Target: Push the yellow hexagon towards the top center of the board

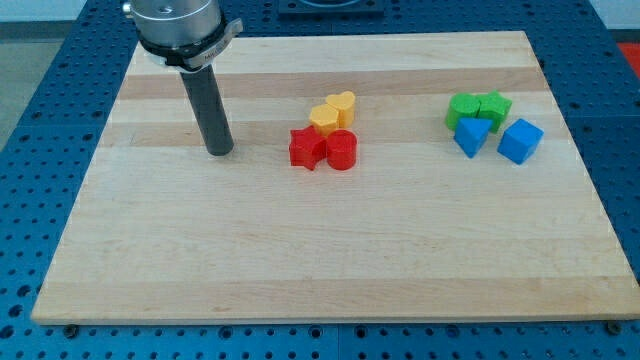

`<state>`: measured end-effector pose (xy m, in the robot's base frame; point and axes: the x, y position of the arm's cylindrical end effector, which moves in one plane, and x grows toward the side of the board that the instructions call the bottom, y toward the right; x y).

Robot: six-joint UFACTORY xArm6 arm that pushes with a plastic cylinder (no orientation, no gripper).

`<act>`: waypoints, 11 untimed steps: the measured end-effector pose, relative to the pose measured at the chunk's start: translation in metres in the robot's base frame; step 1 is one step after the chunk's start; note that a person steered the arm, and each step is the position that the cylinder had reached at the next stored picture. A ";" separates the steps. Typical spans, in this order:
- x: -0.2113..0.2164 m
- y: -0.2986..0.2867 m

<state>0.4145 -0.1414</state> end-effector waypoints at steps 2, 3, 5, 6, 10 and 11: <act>0.004 0.009; -0.001 0.029; -0.004 0.081; -0.004 0.113; -0.029 0.146; -0.033 0.146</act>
